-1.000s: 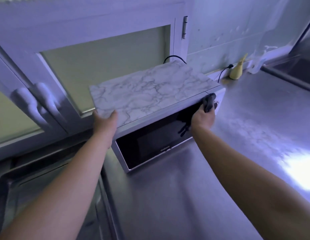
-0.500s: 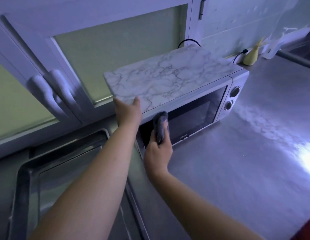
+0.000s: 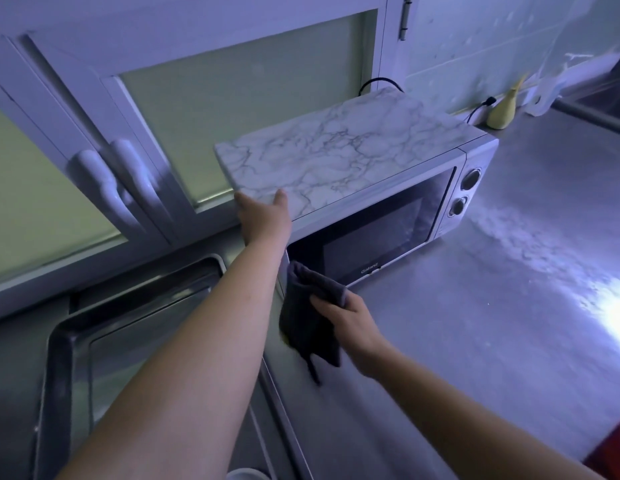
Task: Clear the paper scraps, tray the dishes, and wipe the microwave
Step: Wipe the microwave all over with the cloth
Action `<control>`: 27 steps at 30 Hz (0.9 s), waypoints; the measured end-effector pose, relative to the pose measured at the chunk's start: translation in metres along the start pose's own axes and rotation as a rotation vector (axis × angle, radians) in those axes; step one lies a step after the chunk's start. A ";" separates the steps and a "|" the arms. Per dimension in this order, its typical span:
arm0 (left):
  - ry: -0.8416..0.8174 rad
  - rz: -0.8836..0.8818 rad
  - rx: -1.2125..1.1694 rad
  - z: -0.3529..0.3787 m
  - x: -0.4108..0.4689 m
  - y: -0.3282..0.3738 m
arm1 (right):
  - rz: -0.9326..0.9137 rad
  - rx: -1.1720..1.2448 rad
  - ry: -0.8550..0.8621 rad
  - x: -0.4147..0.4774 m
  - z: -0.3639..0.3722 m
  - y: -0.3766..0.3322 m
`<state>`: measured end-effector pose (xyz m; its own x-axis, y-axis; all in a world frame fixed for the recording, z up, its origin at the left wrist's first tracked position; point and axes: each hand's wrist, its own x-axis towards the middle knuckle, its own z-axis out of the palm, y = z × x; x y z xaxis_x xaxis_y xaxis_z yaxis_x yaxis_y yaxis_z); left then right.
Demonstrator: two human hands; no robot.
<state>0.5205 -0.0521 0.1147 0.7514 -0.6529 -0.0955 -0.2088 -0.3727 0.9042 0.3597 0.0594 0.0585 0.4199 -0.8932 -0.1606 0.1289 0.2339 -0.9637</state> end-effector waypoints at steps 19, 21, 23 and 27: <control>0.029 0.026 -0.024 -0.002 -0.009 0.000 | -0.314 -0.100 0.789 0.119 -0.186 -0.084; 0.041 0.033 -0.024 -0.002 -0.009 0.000 | -0.312 -0.098 0.837 0.131 -0.181 -0.077; 0.045 0.034 -0.014 -0.003 -0.008 -0.001 | -0.307 -0.100 0.892 0.137 -0.175 -0.068; 0.057 0.047 -0.001 -0.002 -0.007 -0.002 | -0.218 -0.038 1.005 0.148 -0.162 -0.058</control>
<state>0.5170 -0.0460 0.1146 0.7752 -0.6310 -0.0289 -0.2445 -0.3419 0.9074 0.2687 -0.1482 0.0556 -0.5575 -0.8273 -0.0687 0.0760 0.0315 -0.9966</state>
